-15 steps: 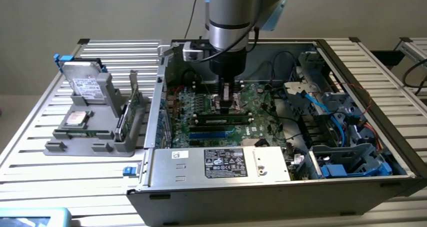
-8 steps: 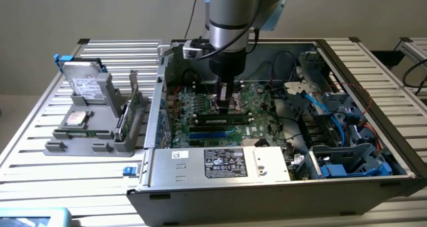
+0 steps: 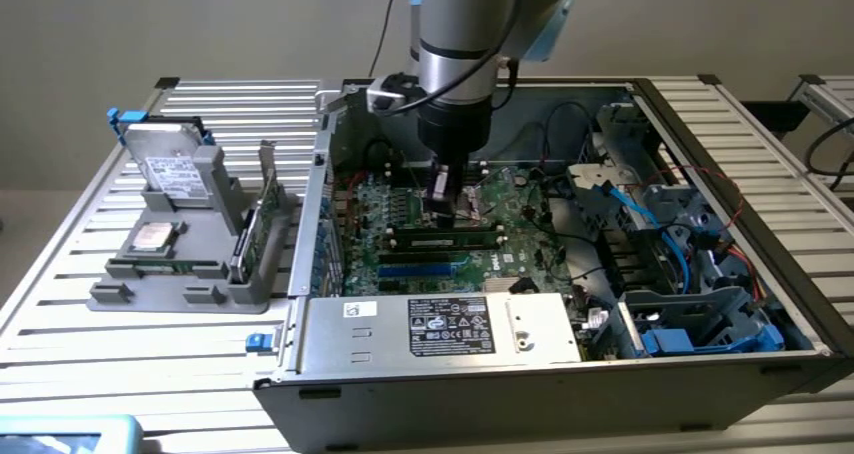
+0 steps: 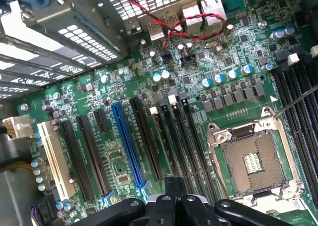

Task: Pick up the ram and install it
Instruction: 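Press down the ram until it locks into place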

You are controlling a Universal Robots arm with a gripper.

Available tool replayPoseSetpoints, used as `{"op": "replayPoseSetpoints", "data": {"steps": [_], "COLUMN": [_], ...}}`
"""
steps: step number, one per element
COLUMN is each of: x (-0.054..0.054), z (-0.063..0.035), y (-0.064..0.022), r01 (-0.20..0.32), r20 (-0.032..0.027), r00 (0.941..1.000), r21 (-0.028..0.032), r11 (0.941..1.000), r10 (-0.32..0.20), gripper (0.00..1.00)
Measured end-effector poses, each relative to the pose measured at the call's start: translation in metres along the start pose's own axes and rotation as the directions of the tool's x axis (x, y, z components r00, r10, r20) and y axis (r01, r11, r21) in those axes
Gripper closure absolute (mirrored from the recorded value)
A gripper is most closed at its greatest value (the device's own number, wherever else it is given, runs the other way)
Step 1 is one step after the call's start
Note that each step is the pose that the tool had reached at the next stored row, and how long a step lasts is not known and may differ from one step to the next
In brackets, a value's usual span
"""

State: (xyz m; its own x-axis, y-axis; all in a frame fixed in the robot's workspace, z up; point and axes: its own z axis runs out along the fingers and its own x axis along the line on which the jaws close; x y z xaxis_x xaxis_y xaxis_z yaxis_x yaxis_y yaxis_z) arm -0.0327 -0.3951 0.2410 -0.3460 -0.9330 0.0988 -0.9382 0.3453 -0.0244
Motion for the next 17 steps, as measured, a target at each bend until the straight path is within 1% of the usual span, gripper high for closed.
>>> {"op": "replayPoseSetpoints", "data": {"steps": [4,8,10,13,15,17], "x": [-0.0001,0.0,-0.0001,-0.0001,-0.0003,-0.0004], "z": [0.0002,0.0005,0.0007,0.0015,0.0022,0.0031], "y": [0.0,0.0,0.0,0.0001,-0.0003,-0.0002], "r01": [-0.056,-0.11,-0.139,-0.184,-0.203,-0.23], "r20": [0.0008,0.001,0.0009,-0.0007,-0.0016,-0.0019], "r00": [0.9984,0.9939,0.9903,0.983,0.9793,0.9733], "r21": [-0.0065,-0.0127,-0.016,-0.0203,-0.0214,-0.0227], "r11": [0.9984,0.9938,0.9902,0.9827,0.979,0.973], "r10": [0.056,0.11,0.139,0.184,0.203,0.23], "gripper": [0.89,0.89,0.89,0.89,0.89,0.89]}}
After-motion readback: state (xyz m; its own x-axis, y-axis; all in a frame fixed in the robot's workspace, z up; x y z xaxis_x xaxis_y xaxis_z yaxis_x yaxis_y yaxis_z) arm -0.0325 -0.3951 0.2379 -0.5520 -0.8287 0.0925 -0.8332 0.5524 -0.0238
